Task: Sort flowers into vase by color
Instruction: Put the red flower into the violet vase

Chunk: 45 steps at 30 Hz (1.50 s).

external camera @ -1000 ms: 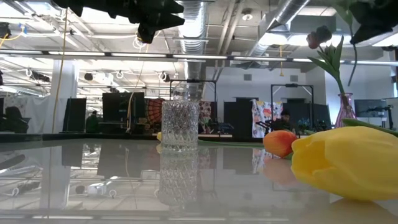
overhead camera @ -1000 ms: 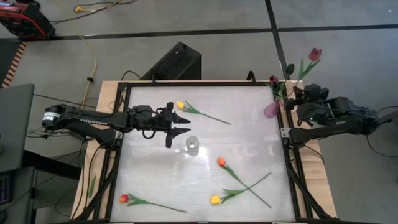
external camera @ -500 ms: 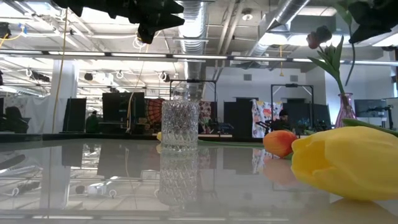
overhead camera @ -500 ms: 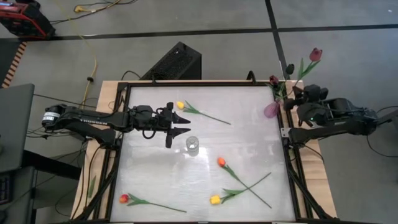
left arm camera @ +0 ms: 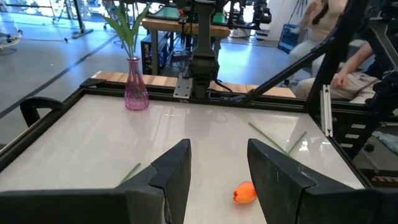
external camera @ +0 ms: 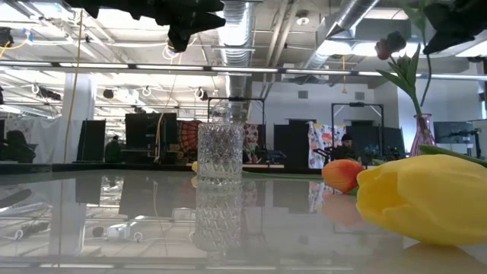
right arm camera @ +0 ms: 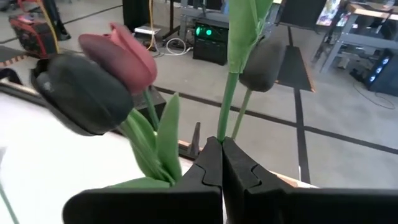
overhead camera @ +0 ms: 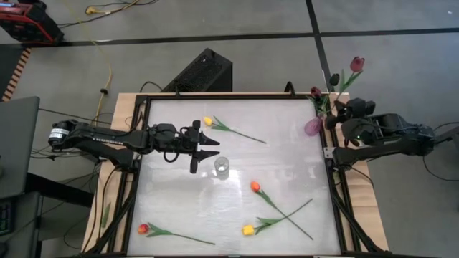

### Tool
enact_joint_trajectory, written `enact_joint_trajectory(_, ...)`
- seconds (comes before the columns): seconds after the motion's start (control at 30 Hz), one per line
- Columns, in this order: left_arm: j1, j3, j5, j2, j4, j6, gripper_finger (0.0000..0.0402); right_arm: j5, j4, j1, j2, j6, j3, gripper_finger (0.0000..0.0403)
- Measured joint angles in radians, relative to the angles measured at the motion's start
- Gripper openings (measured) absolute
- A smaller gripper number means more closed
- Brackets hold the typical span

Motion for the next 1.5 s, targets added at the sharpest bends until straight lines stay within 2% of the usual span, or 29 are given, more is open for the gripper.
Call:
enact_joint_trajectory(0.4, 0.0, 0.0, -0.001, 0.0, 0.0, 0.007, 0.0147, -0.054, 0.051, 0.0, -0.01, -0.169, 0.023, 0.0018)
enact_joint_trajectory(0.63, 0.0, 0.0, -0.001, 0.0, 0.0, 0.006, 0.0147, -0.157, -0.003, -0.009, -0.01, -0.292, 0.037, 0.0018)
enact_joint_trajectory(0.8, 0.0, 0.0, -0.019, 0.0, 0.01, 0.004, 0.0147, -0.155, -0.004, -0.009, -0.01, -0.302, 0.037, 0.0018)
enact_joint_trajectory(0.93, 0.0, 0.0, -0.021, 0.0, 0.011, 0.004, 0.0147, -0.096, -0.003, -0.009, -0.018, -0.283, 0.017, 0.0018)
enact_joint_trajectory(1.1, 0.0, 0.0, -0.021, 0.0, 0.012, 0.004, 0.0147, -0.078, 0.022, -0.01, -0.047, -0.282, 0.001, 0.0018)
enact_joint_trajectory(1.33, 0.0, 0.0, -0.021, 0.0, 0.038, 0.008, 0.0147, -0.084, 0.033, -0.009, -0.055, -0.294, 0.001, 0.0018)
enact_joint_trajectory(1.5, 0.0, 0.0, -0.021, 0.0, 0.045, 0.008, 0.0147, -0.125, 0.132, 0.002, -0.055, -0.321, 0.004, 0.0018)
